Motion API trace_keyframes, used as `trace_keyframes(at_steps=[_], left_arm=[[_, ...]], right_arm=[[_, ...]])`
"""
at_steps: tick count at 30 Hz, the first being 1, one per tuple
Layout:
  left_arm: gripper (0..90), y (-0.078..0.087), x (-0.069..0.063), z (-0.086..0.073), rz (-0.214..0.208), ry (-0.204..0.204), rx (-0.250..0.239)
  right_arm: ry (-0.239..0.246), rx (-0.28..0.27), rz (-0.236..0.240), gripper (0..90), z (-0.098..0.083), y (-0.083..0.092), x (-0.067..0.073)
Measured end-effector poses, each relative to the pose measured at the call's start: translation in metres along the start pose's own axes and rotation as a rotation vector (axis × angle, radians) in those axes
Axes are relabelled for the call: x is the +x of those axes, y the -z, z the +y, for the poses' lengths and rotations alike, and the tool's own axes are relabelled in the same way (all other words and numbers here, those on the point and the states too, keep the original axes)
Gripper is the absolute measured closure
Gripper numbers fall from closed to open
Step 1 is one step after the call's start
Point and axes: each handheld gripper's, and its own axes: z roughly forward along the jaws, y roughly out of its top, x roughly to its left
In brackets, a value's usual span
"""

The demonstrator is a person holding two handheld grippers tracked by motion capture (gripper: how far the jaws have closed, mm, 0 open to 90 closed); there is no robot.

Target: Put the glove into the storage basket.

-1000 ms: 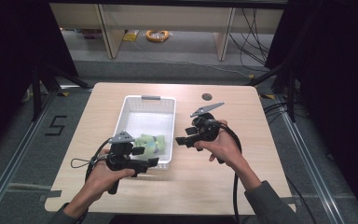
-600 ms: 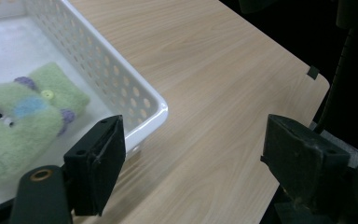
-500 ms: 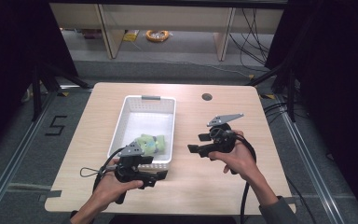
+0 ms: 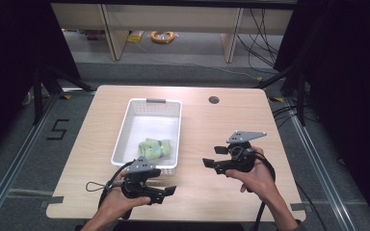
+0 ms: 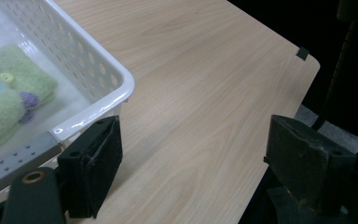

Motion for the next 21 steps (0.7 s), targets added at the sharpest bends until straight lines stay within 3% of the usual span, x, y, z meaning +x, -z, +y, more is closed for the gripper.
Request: trace_keyframes(at_steps=[5, 7, 10, 11, 14, 15, 18, 19, 20, 21], left_arm=[[17.6, -0.001, -0.002, -0.005, 0.000, -0.014, 0.003], [17.6, -0.002, -0.003, -0.006, 0.004, -0.030, -0.008], [17.5, -0.002, -0.004, -0.010, -0.008, -0.021, -0.003], [17.5, -0.002, -0.004, -0.011, -0.010, -0.025, 0.004], [17.5, -0.003, -0.003, -0.016, -0.011, -0.023, 0.017], [17.5, -0.003, -0.003, -0.017, -0.002, -0.030, 0.014], [17.5, -0.004, -0.004, -0.021, -0.012, -0.012, 0.015], [17.5, -0.004, -0.005, -0.023, -0.012, -0.013, 0.016], [17.5, -0.004, -0.005, -0.024, -0.008, -0.016, 0.021], [17.5, -0.005, -0.006, -0.026, -0.009, -0.020, 0.019]], right_arm=[[-0.020, -0.009, -0.014, 32.9, -0.015, 0.000, -0.002], [0.007, -0.010, 0.005, 32.7, -0.021, -0.003, -0.007], [-0.033, -0.002, -0.004, 31.7, -0.027, -0.002, -0.007], [-0.020, -0.001, -0.023, 30.9, -0.029, -0.001, -0.009], [-0.021, -0.018, -0.001, 30.0, -0.033, -0.003, -0.011], [-0.055, -0.009, -0.001, 29.5, -0.035, -0.002, -0.008], [-0.042, -0.012, 0.002, 28.4, -0.039, -0.004, -0.007], [-0.024, -0.006, -0.016, 28.3, -0.040, -0.002, -0.008], [-0.040, -0.014, -0.008, 28.1, -0.042, -0.003, -0.006], [-0.024, -0.015, 0.003, 27.9, -0.043, -0.003, -0.007]])
